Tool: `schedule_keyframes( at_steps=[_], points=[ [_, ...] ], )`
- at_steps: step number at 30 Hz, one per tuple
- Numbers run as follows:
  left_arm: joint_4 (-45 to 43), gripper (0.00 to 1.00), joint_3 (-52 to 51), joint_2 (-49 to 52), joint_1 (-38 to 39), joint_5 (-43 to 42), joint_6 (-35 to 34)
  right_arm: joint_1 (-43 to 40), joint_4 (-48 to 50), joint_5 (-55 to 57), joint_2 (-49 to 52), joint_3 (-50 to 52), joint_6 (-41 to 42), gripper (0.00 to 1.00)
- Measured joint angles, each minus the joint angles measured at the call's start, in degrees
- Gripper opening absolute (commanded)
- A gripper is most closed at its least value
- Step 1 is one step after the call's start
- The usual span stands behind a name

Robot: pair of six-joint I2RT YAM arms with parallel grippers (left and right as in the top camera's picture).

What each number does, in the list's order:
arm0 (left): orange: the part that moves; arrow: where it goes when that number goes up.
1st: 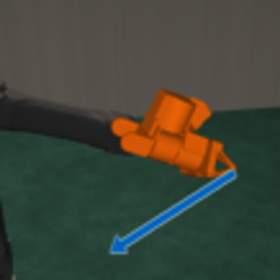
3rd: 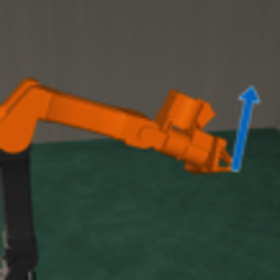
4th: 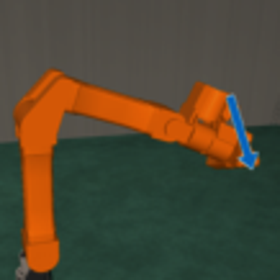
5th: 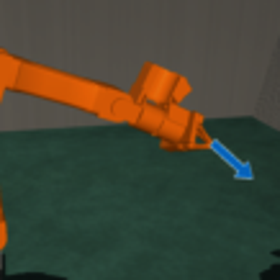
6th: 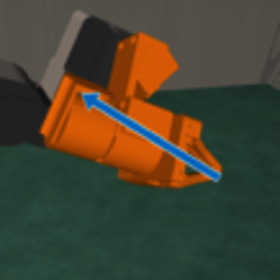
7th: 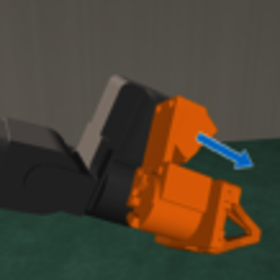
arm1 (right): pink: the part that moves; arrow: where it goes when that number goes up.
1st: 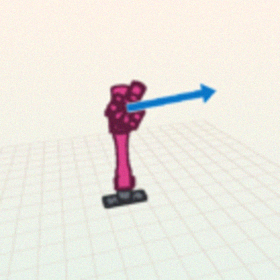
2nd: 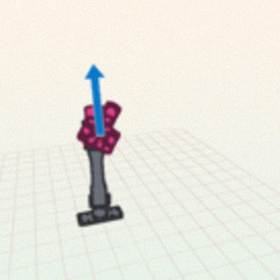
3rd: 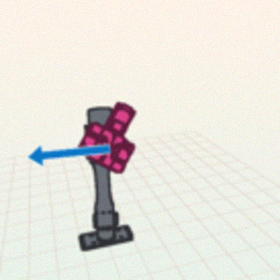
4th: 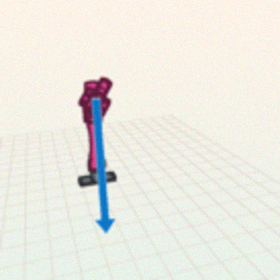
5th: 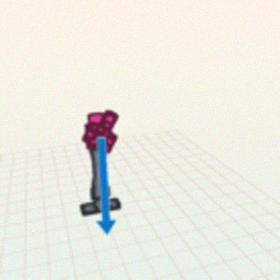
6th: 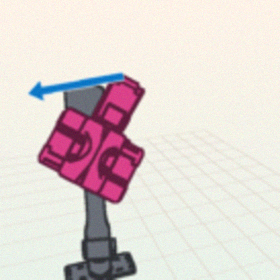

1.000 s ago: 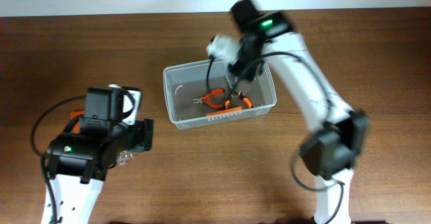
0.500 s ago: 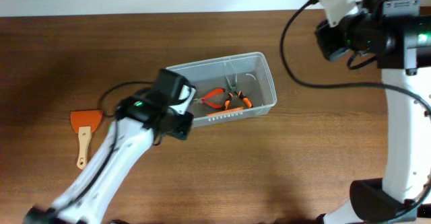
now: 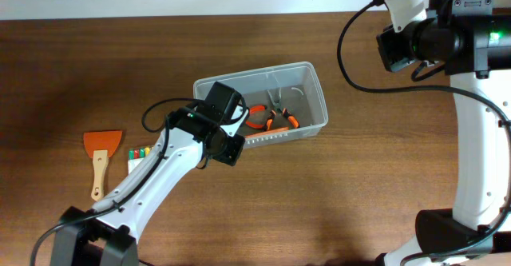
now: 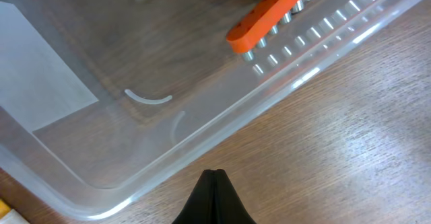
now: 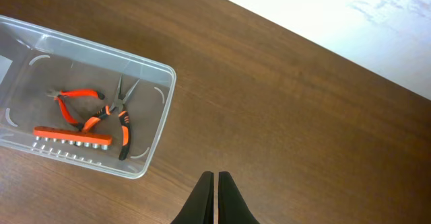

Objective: Pack container

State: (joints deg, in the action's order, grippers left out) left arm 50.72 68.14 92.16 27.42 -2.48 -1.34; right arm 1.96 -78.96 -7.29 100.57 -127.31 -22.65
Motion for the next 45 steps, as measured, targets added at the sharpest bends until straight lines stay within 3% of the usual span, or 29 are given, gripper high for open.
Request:
schedule_keyframes(
  at_steps=[19, 31, 43, 44, 45],
  points=[
    [-0.5, 0.02, 0.0, 0.0, -0.3, 4.9, 0.0, 0.0, 0.1, 0.0, 0.0, 0.0, 0.2, 0.04],
    [-1.0, 0.02, 0.0, 0.0, -6.8, 5.7, 0.0, 0.0, 0.1, 0.0, 0.0, 0.0, 0.2, 0.04],
    [-3.6, 0.02, 0.0, 0.0, -7.3, 6.0, 0.0, 0.0, 0.1, 0.0, 0.0, 0.0, 0.1, 0.04],
    [-3.5, 0.02, 0.0, 0.0, -7.3, 6.0, 0.0, 0.0, 0.1, 0.0, 0.0, 0.0, 0.2, 0.1],
    [-3.4, 0.02, 0.0, 0.0, -7.3, 6.0, 0.0, 0.0, 0.1, 0.0, 0.0, 0.0, 0.2, 0.24]
  ],
)
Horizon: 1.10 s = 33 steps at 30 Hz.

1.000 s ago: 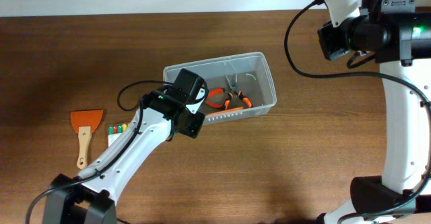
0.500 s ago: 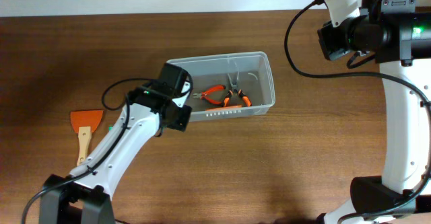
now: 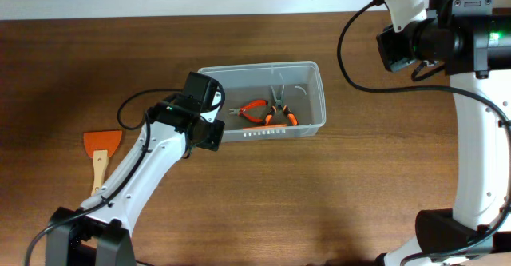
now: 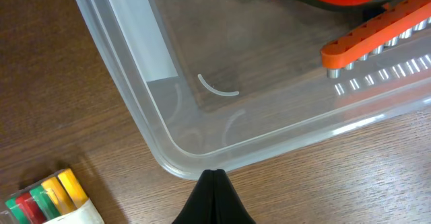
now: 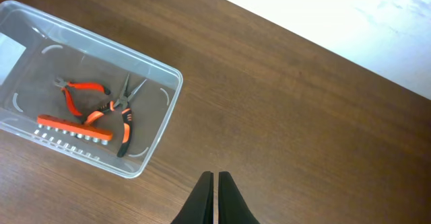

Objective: Pack container
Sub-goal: 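Move the left gripper to the marker pack and grasp it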

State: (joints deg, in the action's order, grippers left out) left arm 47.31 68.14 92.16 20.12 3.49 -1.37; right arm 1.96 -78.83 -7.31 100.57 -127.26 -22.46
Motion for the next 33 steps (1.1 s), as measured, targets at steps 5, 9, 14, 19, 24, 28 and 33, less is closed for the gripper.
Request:
schedule_keyframes(
  at_steps=[5, 9, 14, 19, 24, 28, 33],
  points=[
    [1.8, 0.34, 0.7, -1.3, -0.2, 1.4, -0.1, -0.5, 0.2, 0.0, 0.0, 0.0, 0.0, 0.41],
    [7.5, 0.61, 5.0, -6.3, -2.4, 5.4, -0.1, -4.8, 0.7, 0.5, 0.0, 0.0, 3.2, 0.89],
    [17.6, 0.84, 9.6, -14.6, -10.0, 8.9, -0.3, -16.5, -1.4, -1.2, 0.0, 0.0, 8.0, 0.99],
    [27.7, 0.93, 10.2, -20.2, -20.9, 9.4, -0.8, -24.6, -4.6, -4.2, 0.0, 0.0, 11.3, 0.99],
    [30.3, 0.99, 9.9, -23.4, -30.4, 4.3, -1.5, -26.9, -5.2, -5.7, 0.0, 0.0, 13.2, 0.99],
    [25.1, 1.0, 6.1, -24.4, -34.0, 0.6, -1.5, -26.6, -5.2, -6.3, 0.0, 0.1, 13.6, 0.99],
    [17.8, 1.0, -2.0, -21.0, -34.4, -1.8, -1.7, -25.4, -5.2, -6.6, 0.0, 1.6, 13.7, 0.99]
  ],
)
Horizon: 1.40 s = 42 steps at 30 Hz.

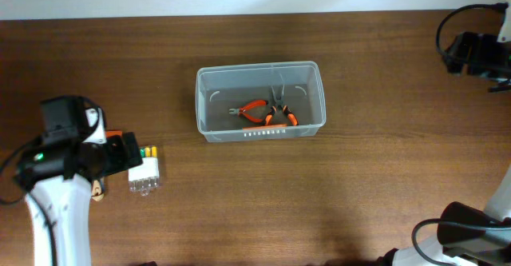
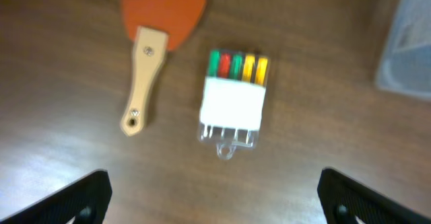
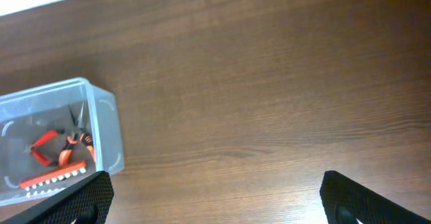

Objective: Pack container
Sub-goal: 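Move the left gripper to the marker pack and grasp it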

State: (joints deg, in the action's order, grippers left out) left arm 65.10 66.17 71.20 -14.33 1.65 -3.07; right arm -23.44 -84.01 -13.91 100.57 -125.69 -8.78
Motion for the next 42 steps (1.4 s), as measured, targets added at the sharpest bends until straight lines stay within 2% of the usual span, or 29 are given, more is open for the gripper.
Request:
schedule_keyframes(
  at_steps=[5, 17, 28, 37, 42],
  points=[
    [-5.0, 0.99, -4.8, 8.0, 0.0, -0.9, 0.0, 0.6, 0.0, -0.4, 0.0, 3.0, 0.0, 0.99],
    [-12.9, 0.99, -5.0, 22.7, 0.0, -1.5, 0.1, 0.6, -0.1, -0.6, 0.0, 3.9, 0.0, 0.98],
    [-14.4, 0.99, -5.0, 24.1, 0.5, -1.6, 2.1, 0.6, -1.6, -0.6, 0.0, 4.0, 0.1, 0.99],
    [-14.4, 0.99, -5.0, 24.1, 6.2, -3.2, 4.2, 0.6, -1.6, -0.6, 0.0, 4.0, 0.0, 0.99],
    [-14.4, 0.99, -5.0, 24.1, 6.7, -3.2, 4.0, 0.6, -1.6, -0.6, 0.0, 4.0, 0.1, 0.99]
  ],
)
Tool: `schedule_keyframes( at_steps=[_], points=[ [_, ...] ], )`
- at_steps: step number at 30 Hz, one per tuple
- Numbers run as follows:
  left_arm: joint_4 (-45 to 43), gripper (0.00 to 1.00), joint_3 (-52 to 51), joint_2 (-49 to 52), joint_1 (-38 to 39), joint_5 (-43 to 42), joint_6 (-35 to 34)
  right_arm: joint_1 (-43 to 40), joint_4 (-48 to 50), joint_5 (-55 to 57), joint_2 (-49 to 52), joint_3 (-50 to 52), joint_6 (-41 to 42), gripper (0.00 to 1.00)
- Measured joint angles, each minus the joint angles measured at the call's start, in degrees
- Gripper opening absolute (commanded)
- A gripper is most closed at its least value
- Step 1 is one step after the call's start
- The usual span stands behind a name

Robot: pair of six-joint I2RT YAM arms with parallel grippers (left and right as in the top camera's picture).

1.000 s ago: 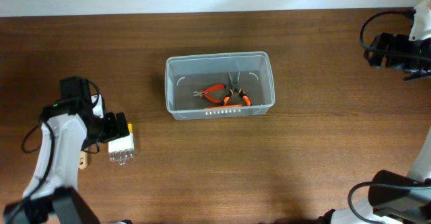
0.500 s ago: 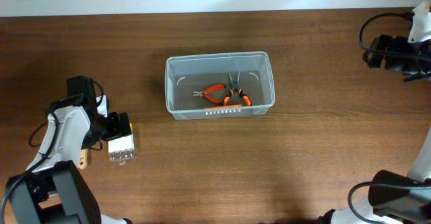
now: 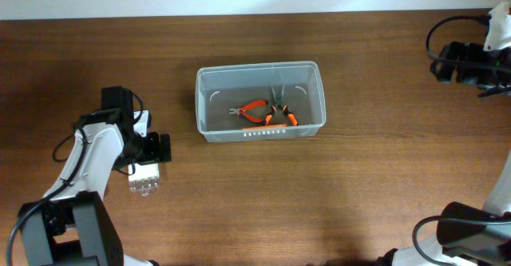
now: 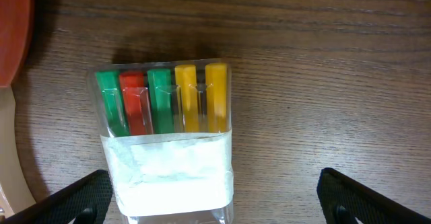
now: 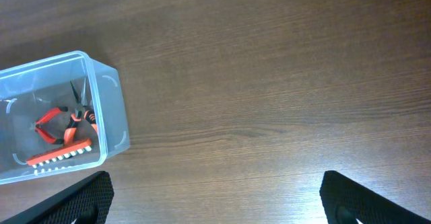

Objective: Pack container
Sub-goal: 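Move the left gripper to the marker pack and grasp it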

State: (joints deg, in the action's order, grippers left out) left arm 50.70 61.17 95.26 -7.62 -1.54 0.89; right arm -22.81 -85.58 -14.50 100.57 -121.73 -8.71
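Note:
The clear plastic container [image 3: 214,106] sits mid-table, holding two orange-handled pliers [image 3: 263,111] and an orange bit holder [image 5: 59,155]. A clear case of coloured pieces [image 4: 165,143], green, red and yellow with a white label, lies on the wood at the left. My left gripper [image 4: 214,202] hangs low over it, open wide, with the case's near end between the fingers and untouched. An orange scraper [image 4: 13,35] lies just left of the case. My right gripper [image 5: 215,200] is open over bare wood at the far right, well away from the container [image 5: 108,103].
The left arm [image 3: 96,150] covers most of the scraper in the overhead view. The table's far edge meets a white wall at the top. The right arm's cable [image 3: 435,42] loops at the top right.
My left gripper, still open, has dropped from high above the scraper and case to close over the case alone. The right gripper shifted slightly, still open. The container has not moved.
First the container lay skewed with my shut left gripper at its near wall. Then it lay square, my shut gripper at its left corner. Then both grippers were open, the left high over the scraper and case, the right at the far right. Now the left straddles the case.

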Motion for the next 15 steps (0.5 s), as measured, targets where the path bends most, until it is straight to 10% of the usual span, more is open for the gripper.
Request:
schedule_keyframes(
  at_steps=[15],
  points=[
    [0.0, 0.99, 0.0, 0.1, 0.0, 3.1, -0.9, 0.0, 0.0, 0.0, 0.0, 0.0, 0.0, 0.98]
  ],
)
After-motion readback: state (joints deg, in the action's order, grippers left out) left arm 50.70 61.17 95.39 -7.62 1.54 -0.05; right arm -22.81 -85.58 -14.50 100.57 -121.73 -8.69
